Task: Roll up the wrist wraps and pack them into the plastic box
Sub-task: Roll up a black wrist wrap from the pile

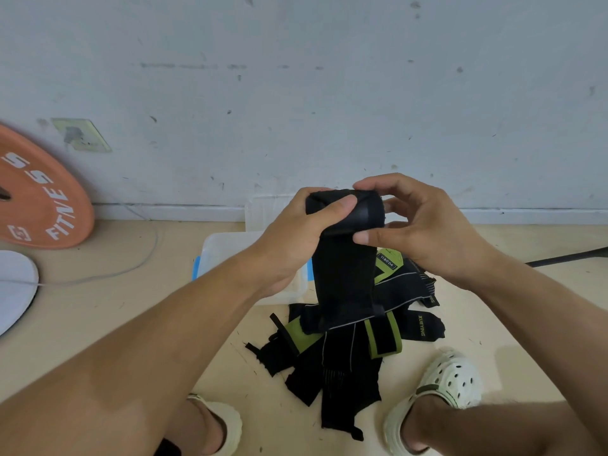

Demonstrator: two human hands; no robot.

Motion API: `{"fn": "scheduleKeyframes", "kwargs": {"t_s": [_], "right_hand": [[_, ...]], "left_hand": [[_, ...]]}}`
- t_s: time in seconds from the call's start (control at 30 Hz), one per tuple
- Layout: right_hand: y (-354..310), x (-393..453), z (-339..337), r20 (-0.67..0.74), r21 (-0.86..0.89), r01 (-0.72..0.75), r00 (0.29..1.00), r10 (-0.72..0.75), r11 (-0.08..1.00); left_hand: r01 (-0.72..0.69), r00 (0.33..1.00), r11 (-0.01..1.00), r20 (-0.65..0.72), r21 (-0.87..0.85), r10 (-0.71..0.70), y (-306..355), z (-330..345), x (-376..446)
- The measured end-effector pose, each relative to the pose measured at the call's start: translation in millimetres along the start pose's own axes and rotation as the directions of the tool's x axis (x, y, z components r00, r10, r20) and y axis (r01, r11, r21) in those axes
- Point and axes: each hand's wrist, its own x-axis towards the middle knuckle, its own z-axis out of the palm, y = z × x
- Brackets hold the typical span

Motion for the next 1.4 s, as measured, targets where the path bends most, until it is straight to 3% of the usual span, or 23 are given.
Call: {"fn": "scheduleKeyframes", "kwargs": {"t_s": [0.3,0.73,0.9,1.17,1.23,1.33,1.4], "right_hand": [[-1,-1,-6,0.100,0.053,-0.111,0.989,0.106,0.992],[1,-2,1,-0.059,0.063,-0.007,0.998,0.011,0.998],[1,-1,2,-0.045,0.055,0.005,0.999,-0.002,0.998],[-4,-2,-5,0.047,0.016,-0.134,0.990,0.133,0.991],[-4,-3,0,0.095,0.147,-0.196,0.978,0.184,0.969],[-2,-4,19,0.049,0.350,-0.276,0.960,0.277,0.895],[2,-7,34,-0.013,0.232,-0.304,0.949,0.315,0.924]], "left_hand": [[-0.035,0.999,0.999,0.035,-0.007,0.035,-2,-4,2],[0.026,0.994,1.000,0.105,-0.015,-0.024,0,-2,1],[-0.022,0.999,1.000,0.035,-0.005,0.023,-4,-4,4],[-0.087,0.994,0.996,0.068,0.024,0.086,-7,-3,3],[-0.107,0.993,0.994,0.060,0.021,0.105,-6,-3,3],[-0.131,0.990,0.990,0.062,0.060,0.127,-9,-1,1],[-0.131,0.990,0.984,0.062,0.122,0.124,-13,-1,-2]]}}
